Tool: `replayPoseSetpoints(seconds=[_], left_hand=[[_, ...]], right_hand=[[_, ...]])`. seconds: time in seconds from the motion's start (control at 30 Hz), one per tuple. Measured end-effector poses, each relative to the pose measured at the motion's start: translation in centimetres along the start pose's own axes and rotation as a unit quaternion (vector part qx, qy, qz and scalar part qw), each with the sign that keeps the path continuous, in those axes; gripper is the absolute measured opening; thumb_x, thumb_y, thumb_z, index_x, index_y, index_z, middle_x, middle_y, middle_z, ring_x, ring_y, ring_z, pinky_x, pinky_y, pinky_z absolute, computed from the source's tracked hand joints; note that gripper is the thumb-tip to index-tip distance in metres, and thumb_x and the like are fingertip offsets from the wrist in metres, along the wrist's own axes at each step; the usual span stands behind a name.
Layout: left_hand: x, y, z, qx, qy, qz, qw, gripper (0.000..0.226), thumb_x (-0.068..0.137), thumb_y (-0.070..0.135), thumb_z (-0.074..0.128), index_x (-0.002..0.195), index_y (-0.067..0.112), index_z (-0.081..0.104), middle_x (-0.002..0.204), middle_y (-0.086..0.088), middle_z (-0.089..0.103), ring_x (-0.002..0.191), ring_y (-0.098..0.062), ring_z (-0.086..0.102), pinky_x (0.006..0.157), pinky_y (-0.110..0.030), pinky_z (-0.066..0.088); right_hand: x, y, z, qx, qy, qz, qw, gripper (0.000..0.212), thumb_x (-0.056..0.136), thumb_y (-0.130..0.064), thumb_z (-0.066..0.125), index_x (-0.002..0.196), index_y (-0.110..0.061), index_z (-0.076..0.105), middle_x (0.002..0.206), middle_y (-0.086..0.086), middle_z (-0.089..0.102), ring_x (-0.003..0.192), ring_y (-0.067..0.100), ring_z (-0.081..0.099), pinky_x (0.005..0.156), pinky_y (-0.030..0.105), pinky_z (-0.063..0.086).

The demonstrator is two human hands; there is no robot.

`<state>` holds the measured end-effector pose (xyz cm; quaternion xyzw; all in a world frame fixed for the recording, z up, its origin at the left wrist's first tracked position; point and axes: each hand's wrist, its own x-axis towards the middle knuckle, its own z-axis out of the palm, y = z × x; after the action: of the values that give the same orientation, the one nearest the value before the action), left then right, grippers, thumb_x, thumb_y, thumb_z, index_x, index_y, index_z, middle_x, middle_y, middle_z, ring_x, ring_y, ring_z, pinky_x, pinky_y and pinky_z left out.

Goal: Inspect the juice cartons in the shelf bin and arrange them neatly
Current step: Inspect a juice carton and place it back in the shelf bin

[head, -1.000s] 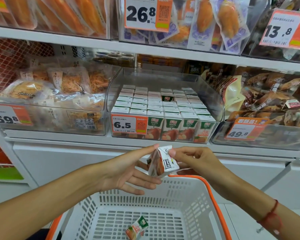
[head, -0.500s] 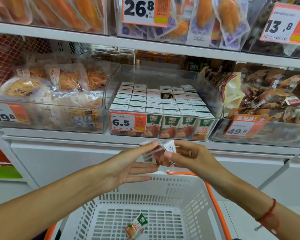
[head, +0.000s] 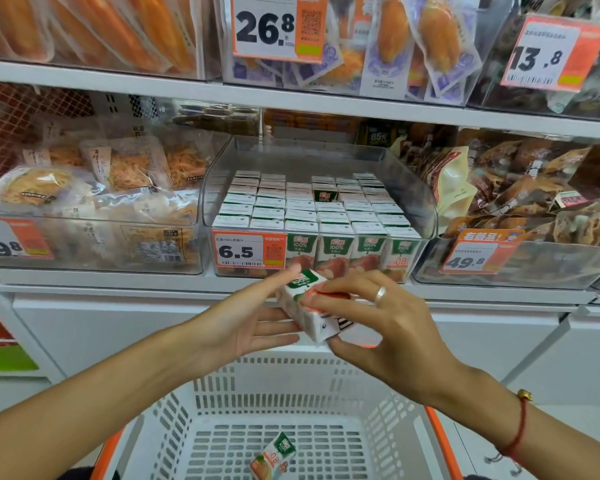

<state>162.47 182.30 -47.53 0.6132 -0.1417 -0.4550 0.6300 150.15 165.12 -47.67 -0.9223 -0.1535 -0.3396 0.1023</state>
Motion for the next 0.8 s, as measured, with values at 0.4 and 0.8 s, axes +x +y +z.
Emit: replayPoseSetpoints(seconds=[0.4, 0.8], left_hand=[[0.1, -0.3, 0.6, -0.018, 0.070, 0.153, 0.986, 0.054, 0.073, 0.028, 0.074, 0.124, 0.016, 0.061, 0.104, -0.004, 0.076, 0.098, -0.016, 0.072, 0.088, -0.026, 0.056], [0.1, -0.2, 0.4, 0.164, 0.058, 0.243, 0.954, 0.055, 0.065, 0.039, 0.074, 0.118, 0.035, 0.058, 0.109, 0.019, 0.069, 0.100, 0.004, 0.066, 0.078, -0.012, 0.052]], right_hand=[[0.3, 0.3, 0.8, 0.313, -0.077, 0.286, 0.902, 0.065, 0.079, -0.054, 0.070, 0.137, -0.043, 0.043, 0.138, -0.018, 0.053, 0.121, 0.001, 0.055, 0.101, 0.023, 0.046], [0.6, 1.4, 0.7, 0.334, -0.031, 0.276, 0.901, 0.035, 0.088, -0.042, 0.060, 0.122, -0.034, 0.065, 0.111, -0.013, 0.067, 0.108, 0.012, 0.061, 0.090, 0.032, 0.053]])
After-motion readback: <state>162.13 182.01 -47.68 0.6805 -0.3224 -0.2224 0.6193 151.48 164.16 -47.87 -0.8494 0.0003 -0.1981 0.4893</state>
